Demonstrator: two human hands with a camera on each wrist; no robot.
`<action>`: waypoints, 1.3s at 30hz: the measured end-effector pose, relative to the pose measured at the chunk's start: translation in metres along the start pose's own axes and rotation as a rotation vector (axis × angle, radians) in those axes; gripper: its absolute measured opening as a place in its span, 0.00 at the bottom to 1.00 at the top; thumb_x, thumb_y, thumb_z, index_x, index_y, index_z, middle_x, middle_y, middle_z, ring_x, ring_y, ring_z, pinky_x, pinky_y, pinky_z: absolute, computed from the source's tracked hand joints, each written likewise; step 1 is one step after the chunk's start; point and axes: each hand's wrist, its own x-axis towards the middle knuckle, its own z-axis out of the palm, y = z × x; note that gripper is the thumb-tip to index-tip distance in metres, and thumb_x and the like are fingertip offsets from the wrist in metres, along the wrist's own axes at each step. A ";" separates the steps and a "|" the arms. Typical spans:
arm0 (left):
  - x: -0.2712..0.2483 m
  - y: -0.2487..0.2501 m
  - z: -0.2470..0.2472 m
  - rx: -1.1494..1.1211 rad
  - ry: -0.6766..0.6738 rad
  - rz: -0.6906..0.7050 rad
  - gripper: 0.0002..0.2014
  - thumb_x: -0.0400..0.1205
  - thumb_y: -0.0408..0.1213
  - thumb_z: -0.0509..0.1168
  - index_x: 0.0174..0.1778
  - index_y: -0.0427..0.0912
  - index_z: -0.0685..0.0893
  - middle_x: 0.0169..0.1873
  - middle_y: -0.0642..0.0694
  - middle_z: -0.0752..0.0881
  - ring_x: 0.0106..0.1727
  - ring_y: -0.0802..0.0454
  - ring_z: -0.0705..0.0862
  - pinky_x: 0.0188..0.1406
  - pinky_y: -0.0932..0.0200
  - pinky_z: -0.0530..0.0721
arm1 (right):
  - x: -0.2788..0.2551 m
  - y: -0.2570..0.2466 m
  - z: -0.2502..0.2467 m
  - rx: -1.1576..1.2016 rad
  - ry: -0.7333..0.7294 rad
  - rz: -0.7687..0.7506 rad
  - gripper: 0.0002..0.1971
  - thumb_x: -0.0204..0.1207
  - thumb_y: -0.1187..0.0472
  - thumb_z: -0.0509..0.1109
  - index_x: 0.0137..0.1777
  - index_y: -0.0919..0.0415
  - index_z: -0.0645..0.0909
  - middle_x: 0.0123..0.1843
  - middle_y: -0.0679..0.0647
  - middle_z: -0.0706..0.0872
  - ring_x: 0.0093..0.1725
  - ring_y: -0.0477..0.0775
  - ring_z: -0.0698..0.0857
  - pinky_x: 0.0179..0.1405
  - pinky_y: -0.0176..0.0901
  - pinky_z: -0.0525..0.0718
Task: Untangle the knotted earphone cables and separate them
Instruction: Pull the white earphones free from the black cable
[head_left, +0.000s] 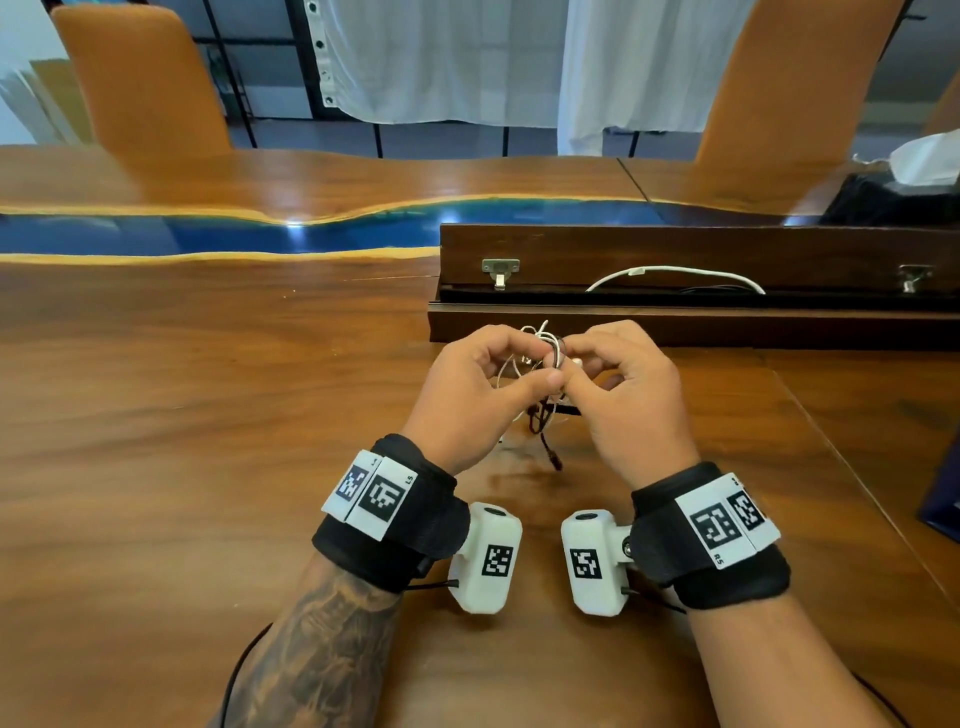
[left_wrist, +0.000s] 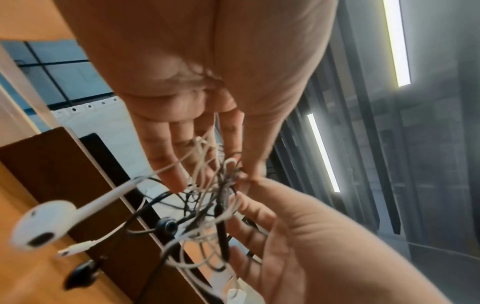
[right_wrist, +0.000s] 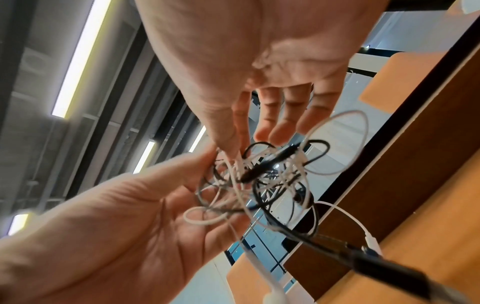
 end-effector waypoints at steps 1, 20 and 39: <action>0.001 -0.002 -0.001 0.036 0.019 0.010 0.08 0.80 0.32 0.75 0.51 0.48 0.89 0.50 0.49 0.90 0.54 0.50 0.88 0.56 0.49 0.89 | 0.000 -0.001 0.001 0.001 0.013 -0.005 0.06 0.80 0.62 0.75 0.51 0.49 0.89 0.51 0.47 0.83 0.44 0.40 0.82 0.39 0.23 0.77; 0.014 -0.029 -0.047 0.286 0.450 -0.148 0.13 0.89 0.35 0.60 0.44 0.58 0.80 0.44 0.51 0.88 0.48 0.49 0.88 0.54 0.43 0.88 | 0.010 0.002 -0.024 0.546 0.229 0.322 0.04 0.85 0.59 0.71 0.53 0.56 0.87 0.29 0.47 0.74 0.25 0.44 0.68 0.22 0.35 0.68; 0.004 0.002 -0.014 -0.191 0.210 -0.025 0.07 0.90 0.32 0.58 0.55 0.44 0.81 0.45 0.43 0.87 0.48 0.46 0.89 0.42 0.40 0.89 | -0.001 0.001 0.003 0.162 -0.299 0.169 0.08 0.80 0.56 0.76 0.58 0.53 0.87 0.50 0.47 0.92 0.50 0.47 0.91 0.52 0.48 0.91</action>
